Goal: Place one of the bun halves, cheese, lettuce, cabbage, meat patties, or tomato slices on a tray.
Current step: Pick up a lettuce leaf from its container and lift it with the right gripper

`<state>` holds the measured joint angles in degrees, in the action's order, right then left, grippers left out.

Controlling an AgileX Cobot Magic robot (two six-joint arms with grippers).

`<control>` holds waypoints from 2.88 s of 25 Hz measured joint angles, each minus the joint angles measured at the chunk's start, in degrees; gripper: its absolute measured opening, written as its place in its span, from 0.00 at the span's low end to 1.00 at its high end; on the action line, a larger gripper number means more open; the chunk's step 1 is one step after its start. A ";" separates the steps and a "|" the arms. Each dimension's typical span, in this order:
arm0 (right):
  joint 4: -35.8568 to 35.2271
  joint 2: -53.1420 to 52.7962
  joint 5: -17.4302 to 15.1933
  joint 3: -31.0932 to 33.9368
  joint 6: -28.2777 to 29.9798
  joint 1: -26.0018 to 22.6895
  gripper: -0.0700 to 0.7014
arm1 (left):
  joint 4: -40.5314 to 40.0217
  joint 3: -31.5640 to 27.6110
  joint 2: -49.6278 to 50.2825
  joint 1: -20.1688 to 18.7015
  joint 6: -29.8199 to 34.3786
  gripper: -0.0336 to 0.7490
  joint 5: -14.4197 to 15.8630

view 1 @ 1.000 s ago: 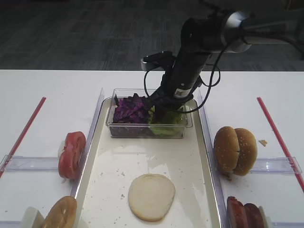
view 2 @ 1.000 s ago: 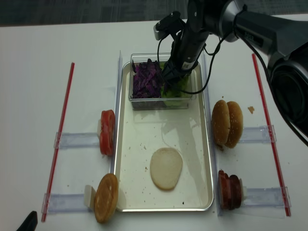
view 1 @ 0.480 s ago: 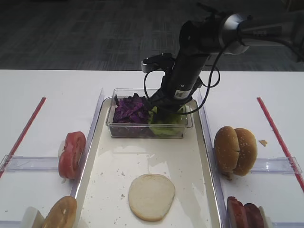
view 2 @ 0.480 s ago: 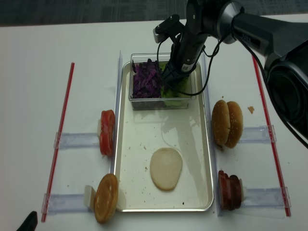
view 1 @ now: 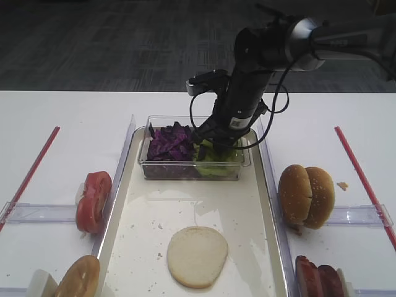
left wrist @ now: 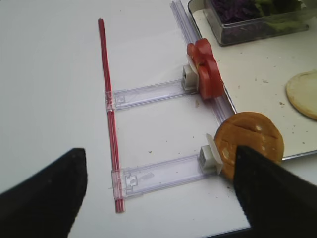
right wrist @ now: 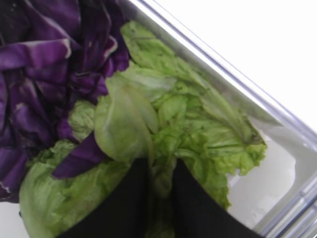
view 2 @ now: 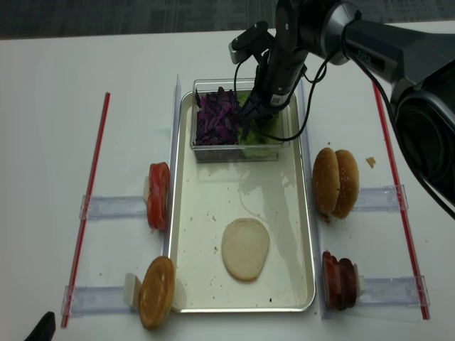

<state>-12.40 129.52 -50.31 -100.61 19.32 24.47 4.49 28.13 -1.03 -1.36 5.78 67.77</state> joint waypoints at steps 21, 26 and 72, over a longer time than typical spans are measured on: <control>0.45 0.79 -11.61 -8.08 -0.69 0.00 0.20 | 0.00 0.00 0.00 0.00 0.00 0.75 0.00; 0.05 0.79 -13.76 -8.70 -0.69 0.00 0.20 | 0.00 0.00 0.00 0.00 0.00 0.75 0.00; -2.25 -2.57 -20.40 -17.31 -0.69 -0.10 0.18 | 0.00 0.00 0.00 0.00 0.00 0.75 0.00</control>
<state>-14.65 126.95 -70.71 -117.91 18.63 24.36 4.49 28.13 -1.03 -1.36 5.78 67.77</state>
